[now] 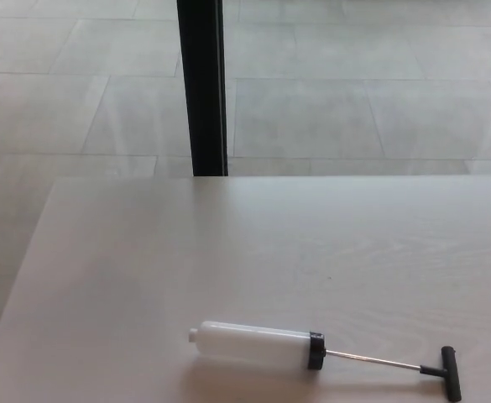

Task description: The robot uses its left hand to lift the air pump kept on the middle of the desk and use the right hand to compress the handle

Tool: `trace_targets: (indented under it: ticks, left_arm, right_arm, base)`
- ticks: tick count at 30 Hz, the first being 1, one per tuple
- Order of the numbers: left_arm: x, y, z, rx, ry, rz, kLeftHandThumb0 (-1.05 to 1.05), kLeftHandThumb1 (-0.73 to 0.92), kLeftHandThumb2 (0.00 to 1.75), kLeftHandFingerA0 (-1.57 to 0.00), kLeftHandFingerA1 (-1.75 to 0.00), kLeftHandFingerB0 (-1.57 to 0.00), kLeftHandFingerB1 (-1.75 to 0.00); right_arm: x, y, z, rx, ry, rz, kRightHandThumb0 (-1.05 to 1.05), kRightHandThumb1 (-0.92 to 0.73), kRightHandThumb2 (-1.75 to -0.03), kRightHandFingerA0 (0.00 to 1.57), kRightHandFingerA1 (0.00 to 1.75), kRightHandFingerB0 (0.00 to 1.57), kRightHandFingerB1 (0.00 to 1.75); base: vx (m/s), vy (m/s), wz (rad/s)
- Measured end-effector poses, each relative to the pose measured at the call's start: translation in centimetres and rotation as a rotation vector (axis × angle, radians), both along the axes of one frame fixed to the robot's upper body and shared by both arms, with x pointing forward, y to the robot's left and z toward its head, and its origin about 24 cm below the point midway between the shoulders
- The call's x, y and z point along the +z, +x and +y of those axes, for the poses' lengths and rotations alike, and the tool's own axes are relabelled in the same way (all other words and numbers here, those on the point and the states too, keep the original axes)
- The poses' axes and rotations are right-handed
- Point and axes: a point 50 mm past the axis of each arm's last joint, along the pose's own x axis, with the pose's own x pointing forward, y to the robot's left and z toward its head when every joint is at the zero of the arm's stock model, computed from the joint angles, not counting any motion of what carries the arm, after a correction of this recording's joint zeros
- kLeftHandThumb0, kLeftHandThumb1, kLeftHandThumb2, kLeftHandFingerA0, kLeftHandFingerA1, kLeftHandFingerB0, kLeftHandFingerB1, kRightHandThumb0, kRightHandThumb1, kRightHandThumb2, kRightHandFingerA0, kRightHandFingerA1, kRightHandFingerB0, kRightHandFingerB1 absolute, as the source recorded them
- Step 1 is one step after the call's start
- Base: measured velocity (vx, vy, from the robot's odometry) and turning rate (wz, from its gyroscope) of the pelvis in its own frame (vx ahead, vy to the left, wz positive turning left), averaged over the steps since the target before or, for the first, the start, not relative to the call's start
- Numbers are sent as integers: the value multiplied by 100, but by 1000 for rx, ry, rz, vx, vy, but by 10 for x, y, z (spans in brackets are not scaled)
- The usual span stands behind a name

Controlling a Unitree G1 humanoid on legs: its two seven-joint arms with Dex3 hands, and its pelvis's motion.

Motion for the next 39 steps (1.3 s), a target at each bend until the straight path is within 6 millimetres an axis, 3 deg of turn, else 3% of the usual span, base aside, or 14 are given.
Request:
trace_targets:
  ticks: [11,12,13,14,17,18,20,23,24,28,31,32,37,39]
  left_arm:
    - [31,-15,40,281,33,-121,-62,56,87,-28,-61,-19,-50]
    - [35,-16,43,305,41,-139,-60,71,60,-34,-51,-24,-39]
    - [38,-15,45,317,44,-147,-65,57,87,-27,-56,-19,-48]
    - [42,-15,49,341,51,-162,-62,71,60,-33,-48,-26,-38]
    - [55,-13,59,421,66,-197,-60,70,59,-33,-51,-27,-39]
    - [57,-13,60,437,69,-204,-62,56,86,-26,-55,-20,-47]
    - [58,-14,61,458,69,-207,-61,59,83,-26,-53,-21,-47]
    - [55,-13,59,461,57,-205,-67,57,92,-30,-57,-22,-51]
    - [54,-11,58,453,54,-201,-59,54,93,-32,-59,-17,-50]
    - [45,-5,49,422,35,-179,-55,70,60,-30,-48,-24,-41]
    - [42,-5,47,422,22,-177,-56,70,60,-34,-50,-26,-41]
    - [40,-5,45,420,18,-174,-55,72,60,-32,-48,-24,-39]
    - [38,-3,43,403,10,-165,-63,65,89,-13,-58,-8,-50]
    - [38,-2,42,395,6,-166,-60,80,63,-15,-60,-8,-44]
  right_arm:
    - [7,-1,-12,-221,138,-170,-81,-68,-105,2,40,6,24]
    - [7,-1,-13,-238,150,-177,-80,-66,-104,1,36,5,26]
    - [7,-2,-13,-248,156,-181,-76,-66,-104,2,42,6,33]
    - [6,-4,-14,-269,169,-189,-77,-81,-65,6,49,12,30]
    - [4,-14,-19,-329,198,-189,-77,-66,-101,4,47,10,45]
    - [3,-17,-19,-338,205,-180,-74,-79,-64,12,48,19,32]
    - [-1,-26,-19,-360,214,-155,-71,-58,-96,0,43,4,34]
    - [-10,-41,-17,-373,224,-99,-75,-85,-65,20,47,14,31]
    - [-14,-46,-13,-338,219,-51,-78,-65,-99,25,56,14,46]
    - [-32,-66,2,-232,249,84,-77,-80,-64,29,50,20,34]
    - [-38,-74,8,-210,291,103,-81,-62,-101,27,66,16,48]
    - [-40,-78,10,-200,306,110,-79,-78,-63,15,62,19,38]
    - [-45,-92,14,-180,359,112,-79,-78,-63,15,62,19,38]
    - [-45,-97,15,-175,376,110,-79,-78,-63,15,62,19,38]
  base:
    - [-3,1,1]
    - [0,0,0]
    - [0,0,0]
    - [-5,32,7]
    - [0,0,0]
    - [0,0,0]
    - [0,0,0]
    - [0,0,0]
    - [0,0,0]
    - [0,0,0]
    - [0,0,0]
    - [0,0,0]
    - [0,0,0]
    - [0,0,0]
